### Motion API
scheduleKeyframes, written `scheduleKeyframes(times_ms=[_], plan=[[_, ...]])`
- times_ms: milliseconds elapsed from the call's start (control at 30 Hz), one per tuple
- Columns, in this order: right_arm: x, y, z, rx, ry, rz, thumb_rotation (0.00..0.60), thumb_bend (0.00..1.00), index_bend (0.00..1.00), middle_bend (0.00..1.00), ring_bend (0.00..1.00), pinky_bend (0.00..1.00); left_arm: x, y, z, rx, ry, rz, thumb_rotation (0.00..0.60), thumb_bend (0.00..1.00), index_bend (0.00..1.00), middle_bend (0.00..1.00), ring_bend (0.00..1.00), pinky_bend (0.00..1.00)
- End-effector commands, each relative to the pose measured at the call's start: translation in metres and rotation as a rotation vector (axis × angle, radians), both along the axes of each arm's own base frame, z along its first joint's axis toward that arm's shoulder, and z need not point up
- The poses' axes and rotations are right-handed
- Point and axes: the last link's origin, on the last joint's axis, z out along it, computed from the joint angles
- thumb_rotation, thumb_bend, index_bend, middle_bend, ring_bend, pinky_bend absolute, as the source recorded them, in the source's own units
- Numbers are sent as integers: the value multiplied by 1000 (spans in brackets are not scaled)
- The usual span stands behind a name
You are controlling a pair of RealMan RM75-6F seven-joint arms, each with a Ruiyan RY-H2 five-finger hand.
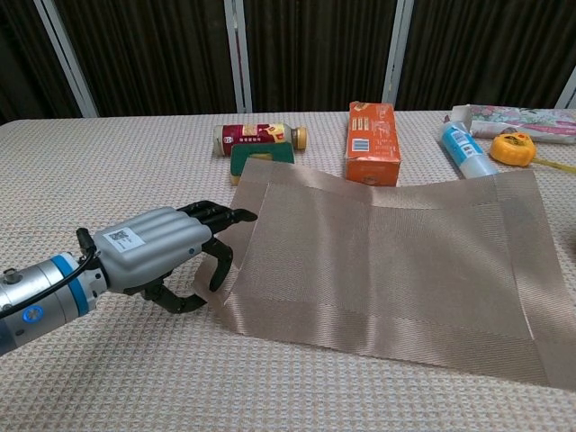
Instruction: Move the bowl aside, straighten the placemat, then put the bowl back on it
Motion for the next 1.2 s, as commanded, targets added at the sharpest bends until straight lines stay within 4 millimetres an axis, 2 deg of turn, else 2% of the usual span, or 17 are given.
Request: scheduleKeyframes(times_ms=[33,233,633,1000,1200], plan=[[0,0,1,-1,0,-2,600,0,0,0,0,0,2,-3,4,-1,-16,-1,600,489,674,0,0,0],[1,2,1,-3,-7,-1,600,0,0,0,0,0,-2,-14,21,7,-21,-3,600,490,681,0,0,0],[5,8,5,-8,-23,18,600,0,0,0,0,0,-22,-48,73,13,25,31,600,488,676,0,0,0],[9,12,6,-3,-30,38,600,0,0,0,0,0,-38,-90,80,-45,89,45,600,488,679,0,0,0],[9,12,7,-6,-32,39,600,0,0,0,0,0,-43,-98,80,-36,122,45,600,490,679,0,0,0]])
